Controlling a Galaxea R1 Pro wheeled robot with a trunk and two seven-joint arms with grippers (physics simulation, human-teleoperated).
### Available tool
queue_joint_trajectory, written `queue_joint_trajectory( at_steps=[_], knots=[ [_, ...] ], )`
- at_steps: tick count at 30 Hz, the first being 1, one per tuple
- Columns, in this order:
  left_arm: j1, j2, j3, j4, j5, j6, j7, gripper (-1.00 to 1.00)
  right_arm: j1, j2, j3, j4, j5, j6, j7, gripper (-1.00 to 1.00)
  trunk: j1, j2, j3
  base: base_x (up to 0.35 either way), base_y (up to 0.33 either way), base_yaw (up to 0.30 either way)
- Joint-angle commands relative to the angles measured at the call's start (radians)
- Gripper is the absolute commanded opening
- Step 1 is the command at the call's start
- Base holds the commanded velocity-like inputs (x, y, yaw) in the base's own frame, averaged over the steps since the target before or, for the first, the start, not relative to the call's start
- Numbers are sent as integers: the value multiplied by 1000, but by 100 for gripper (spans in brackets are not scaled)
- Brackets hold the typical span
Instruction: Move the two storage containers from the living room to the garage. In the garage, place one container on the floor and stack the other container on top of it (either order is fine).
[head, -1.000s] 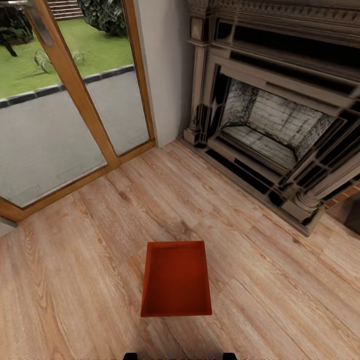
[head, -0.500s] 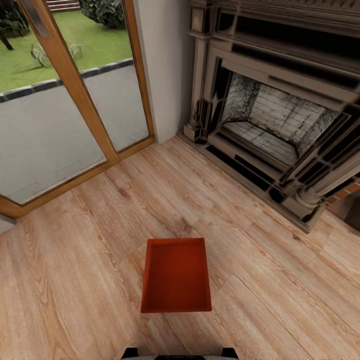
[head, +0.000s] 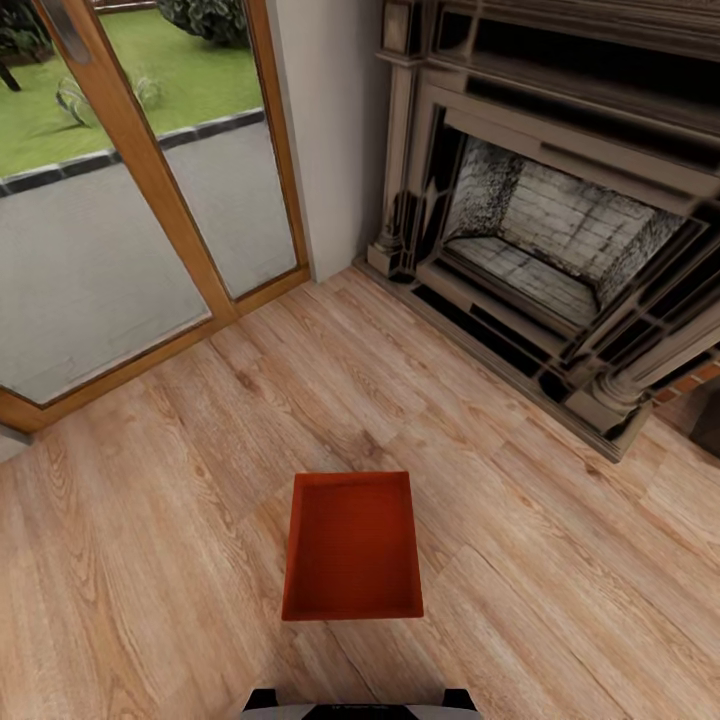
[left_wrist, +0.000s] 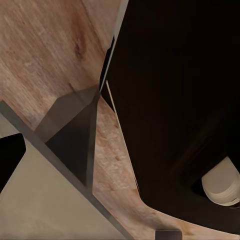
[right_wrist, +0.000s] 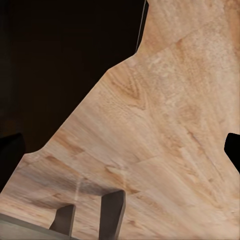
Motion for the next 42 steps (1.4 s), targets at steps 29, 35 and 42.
queue_joint_trajectory(
  at_steps=[29, 35, 42],
  knots=[
    [0, -3, -2, 0, 7, -2, 2, 100, -1, 2, 7, 3, -11, -5, -8, 100, 0, 0, -1, 0, 0, 0],
    [0, -1, 6, -9, 10, 2, 3, 100, -5, -8, 7, -9, -10, 0, -13, 100, 0, 0, -1, 0, 0, 0],
    [0, 53, 5, -100, 10, 17, 5, 100, -127, -20, -1, -27, -16, 57, -53, 100, 0, 0, -1, 0, 0, 0]
  ],
)
